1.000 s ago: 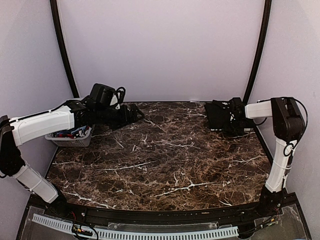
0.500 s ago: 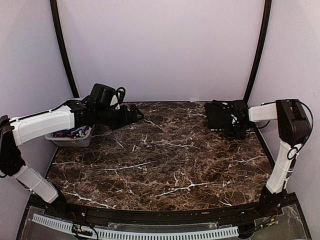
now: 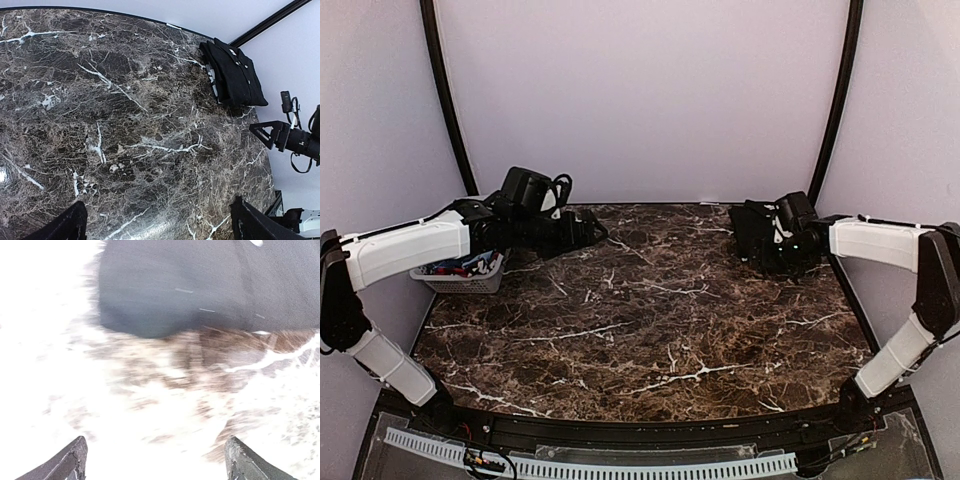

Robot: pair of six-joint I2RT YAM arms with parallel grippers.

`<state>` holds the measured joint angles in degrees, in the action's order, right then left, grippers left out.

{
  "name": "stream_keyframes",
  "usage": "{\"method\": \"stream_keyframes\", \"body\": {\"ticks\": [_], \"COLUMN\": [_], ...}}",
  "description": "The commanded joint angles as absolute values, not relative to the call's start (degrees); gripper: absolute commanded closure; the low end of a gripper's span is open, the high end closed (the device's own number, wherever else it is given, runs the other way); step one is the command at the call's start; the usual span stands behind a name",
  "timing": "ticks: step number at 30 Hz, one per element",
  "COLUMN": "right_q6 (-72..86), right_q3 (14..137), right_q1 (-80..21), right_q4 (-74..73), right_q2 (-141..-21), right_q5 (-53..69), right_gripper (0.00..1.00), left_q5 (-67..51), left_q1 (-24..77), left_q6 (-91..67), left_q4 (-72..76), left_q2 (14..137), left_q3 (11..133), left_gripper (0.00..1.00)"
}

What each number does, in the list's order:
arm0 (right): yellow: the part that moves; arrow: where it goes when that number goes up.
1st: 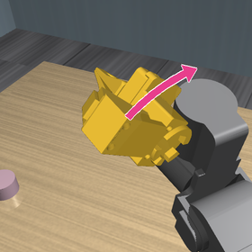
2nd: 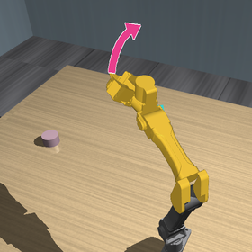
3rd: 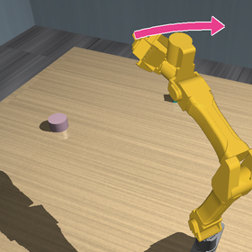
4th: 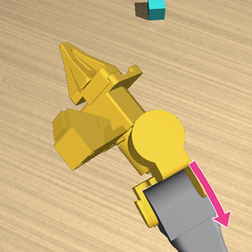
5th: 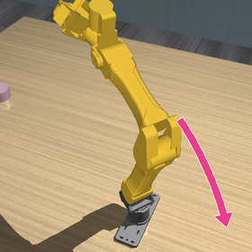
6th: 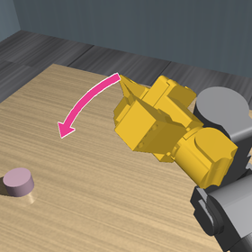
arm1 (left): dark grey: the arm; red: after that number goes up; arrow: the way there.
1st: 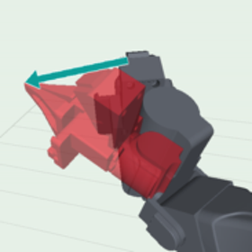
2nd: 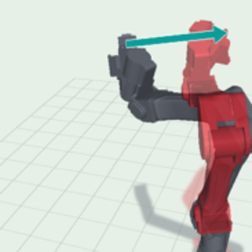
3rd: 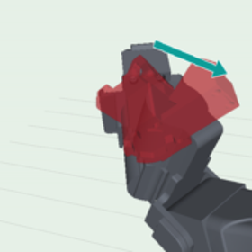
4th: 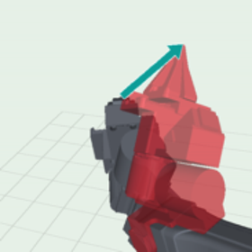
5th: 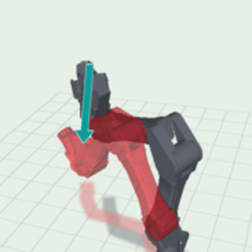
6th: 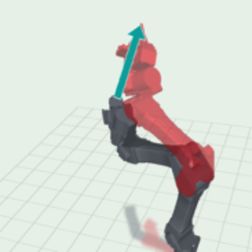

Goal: Fold and stack the long sleeve shirts
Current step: Reset both arms

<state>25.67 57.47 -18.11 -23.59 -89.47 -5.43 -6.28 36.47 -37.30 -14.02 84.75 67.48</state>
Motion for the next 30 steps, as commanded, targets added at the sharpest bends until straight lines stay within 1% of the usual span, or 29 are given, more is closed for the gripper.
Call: {"method": "stream_keyframes", "body": {"ticks": [1, 4, 6, 13, 24, 30], "right_q6": [28.14, 29.18, 29.79, 30.12, 27.87, 26.83], "right_q3": [56.28, 56.42, 56.21, 57.33, 61.54, 62.52], "right_q1": [-23.69, -27.60, -29.96, -36.59, -37.71, -37.68], "right_q4": [-21.52, -20.35, -18.67, -15.19, -15.44, -16.16], "right_q2": [-82.28, -77.71, -74.63, -68.26, -67.34, -67.59], "right_q5": [-6.30, -6.94, -7.00, -7.23, -5.18, -8.53], "right_gripper": [0.07, 0.05, 0.01, 0.01, 0.01, 0.01], "left_q5": [-5.86, -6.05, -6.14, -6.73, -6.78, -5.50], "left_q1": [35.95, 35.93, 35.94, 35.95, 35.95, 35.95], "left_q6": [-35.62, -35.12, -34.51, -32.29, -28.92, -28.06], "left_q4": [-15.03, -14.63, -14.09, -12.19, -9.94, -9.60], "left_q2": [83.84, 83.52, 83.05, 81.05, 78.40, 78.09], "left_q3": [68.51, 67.88, 67.22, 65.10, 63.19, 63.23], "left_gripper": [0.01, 0.01, 0.01, 0.01, 0.01, 0.01]}}
